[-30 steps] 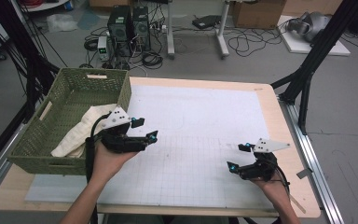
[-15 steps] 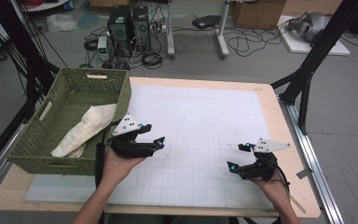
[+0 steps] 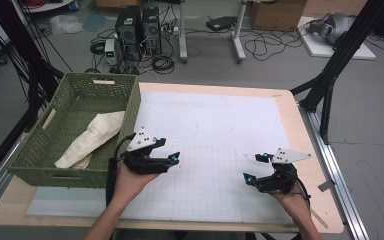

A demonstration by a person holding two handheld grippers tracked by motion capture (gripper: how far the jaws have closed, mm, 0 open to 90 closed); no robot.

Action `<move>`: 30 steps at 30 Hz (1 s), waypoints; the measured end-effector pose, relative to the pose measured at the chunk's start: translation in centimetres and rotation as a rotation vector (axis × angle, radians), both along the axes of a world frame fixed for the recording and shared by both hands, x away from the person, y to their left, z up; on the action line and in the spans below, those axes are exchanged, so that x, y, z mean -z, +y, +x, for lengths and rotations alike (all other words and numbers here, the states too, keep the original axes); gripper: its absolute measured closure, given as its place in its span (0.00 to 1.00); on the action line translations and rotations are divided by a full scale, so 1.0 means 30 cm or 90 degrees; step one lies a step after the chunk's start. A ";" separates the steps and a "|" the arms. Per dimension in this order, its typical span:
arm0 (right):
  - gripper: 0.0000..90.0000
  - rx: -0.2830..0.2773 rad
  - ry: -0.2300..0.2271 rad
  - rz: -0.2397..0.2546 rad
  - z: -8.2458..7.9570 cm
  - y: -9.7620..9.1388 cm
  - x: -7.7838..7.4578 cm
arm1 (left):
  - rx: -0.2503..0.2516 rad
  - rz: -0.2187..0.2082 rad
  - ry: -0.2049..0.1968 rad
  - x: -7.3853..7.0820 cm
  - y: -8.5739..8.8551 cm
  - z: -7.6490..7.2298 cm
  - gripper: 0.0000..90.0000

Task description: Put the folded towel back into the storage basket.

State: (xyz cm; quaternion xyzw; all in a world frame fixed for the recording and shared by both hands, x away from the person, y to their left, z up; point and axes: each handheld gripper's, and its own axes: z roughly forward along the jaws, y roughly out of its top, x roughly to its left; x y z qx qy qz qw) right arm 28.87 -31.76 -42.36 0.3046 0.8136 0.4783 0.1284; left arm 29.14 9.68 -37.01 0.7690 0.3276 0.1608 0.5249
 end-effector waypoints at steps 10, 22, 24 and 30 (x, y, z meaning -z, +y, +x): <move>0.14 0.000 0.000 0.000 0.000 0.001 0.000 | 0.007 0.008 0.008 0.045 -0.006 -0.012 0.36; 0.14 -0.002 -0.006 -0.001 0.002 0.004 0.002 | 0.009 0.014 0.015 0.091 -0.001 -0.033 0.36; 0.14 -0.002 -0.001 0.001 -0.001 0.005 0.003 | 0.008 0.013 0.017 0.101 -0.001 -0.038 0.36; 0.14 -0.006 0.002 -0.002 -0.003 0.011 0.006 | 0.012 0.020 0.015 0.115 -0.002 -0.048 0.36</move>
